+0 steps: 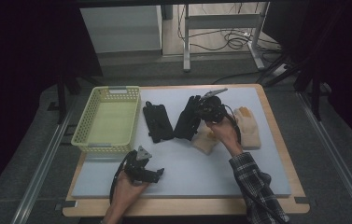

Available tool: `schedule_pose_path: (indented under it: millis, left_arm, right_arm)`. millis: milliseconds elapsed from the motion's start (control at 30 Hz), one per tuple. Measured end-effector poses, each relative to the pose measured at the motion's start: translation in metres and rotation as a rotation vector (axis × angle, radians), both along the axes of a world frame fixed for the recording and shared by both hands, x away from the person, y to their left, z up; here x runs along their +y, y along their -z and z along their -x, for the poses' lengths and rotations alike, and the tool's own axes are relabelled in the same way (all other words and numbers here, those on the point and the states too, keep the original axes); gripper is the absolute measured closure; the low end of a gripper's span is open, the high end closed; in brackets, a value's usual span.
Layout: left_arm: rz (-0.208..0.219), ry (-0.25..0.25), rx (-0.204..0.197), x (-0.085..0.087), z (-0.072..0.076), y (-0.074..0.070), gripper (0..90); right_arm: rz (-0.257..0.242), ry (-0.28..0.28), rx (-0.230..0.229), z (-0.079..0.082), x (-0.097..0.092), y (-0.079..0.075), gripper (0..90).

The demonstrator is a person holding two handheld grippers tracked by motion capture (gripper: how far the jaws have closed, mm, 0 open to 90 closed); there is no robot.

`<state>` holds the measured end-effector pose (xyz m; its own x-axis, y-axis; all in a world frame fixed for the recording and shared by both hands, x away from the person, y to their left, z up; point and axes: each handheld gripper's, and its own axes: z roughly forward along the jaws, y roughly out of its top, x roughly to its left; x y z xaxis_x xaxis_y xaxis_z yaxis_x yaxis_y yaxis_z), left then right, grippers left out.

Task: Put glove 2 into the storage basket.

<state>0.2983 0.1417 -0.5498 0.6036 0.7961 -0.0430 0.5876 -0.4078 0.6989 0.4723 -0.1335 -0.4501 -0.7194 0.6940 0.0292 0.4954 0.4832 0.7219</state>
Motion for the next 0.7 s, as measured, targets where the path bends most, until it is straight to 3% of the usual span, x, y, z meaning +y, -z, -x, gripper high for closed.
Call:
schedule_pose_path:
  millis: [133,167,300,367,400,433,467,500,533,567,633,700]
  left_arm:
    - [0.003,0.001,0.003,0.0,0.0,0.0,5.0]
    - [0.004,0.001,0.002,0.0,0.0,0.0,4.7]
    - [0.006,0.0,0.003,0.0,0.0,0.0,4.7]
    - [0.006,0.001,0.003,0.0,0.0,0.0,4.5]
    - [0.006,0.001,0.003,0.0,0.0,0.0,4.4]
    - [0.009,-0.001,0.002,0.0,0.0,0.0,4.4]
    - [0.009,-0.001,0.003,0.0,0.0,0.0,4.3]
    - [0.01,-0.001,0.003,0.0,0.0,0.0,4.3]
    - [0.01,-0.001,0.003,0.0,0.0,0.0,4.3]
    - [0.009,0.004,0.004,0.0,0.0,0.0,4.3]
    - [0.003,0.013,0.003,0.001,0.001,0.0,4.5]
    - [-0.029,0.011,0.015,0.008,0.003,-0.003,3.7]
  right_arm:
    - [-0.015,-0.036,-0.005,0.014,-0.001,-0.007,87.1]
    - [-0.033,-0.063,-0.006,0.028,-0.002,-0.012,87.1]
    - [-0.066,-0.11,0.003,0.049,-0.004,-0.018,87.0]
    - [-0.093,-0.152,0.017,0.072,-0.003,-0.02,87.0]
    - [-0.093,-0.152,0.017,0.072,-0.003,-0.02,87.0]
    - [-0.118,-0.184,0.036,0.09,-0.002,-0.019,87.0]
    - [-0.118,-0.184,0.036,0.09,-0.002,-0.019,87.0]
    - [-0.112,-0.212,0.044,0.102,0.0,-0.014,87.0]
    - [-0.112,-0.212,0.044,0.102,0.0,-0.014,87.0]
    - [-0.101,-0.244,0.074,0.114,0.003,-0.005,87.0]
    - [-0.087,-0.259,0.085,0.118,0.005,0.002,87.0]
    - [-0.035,-0.284,0.094,0.125,0.007,0.021,87.0]
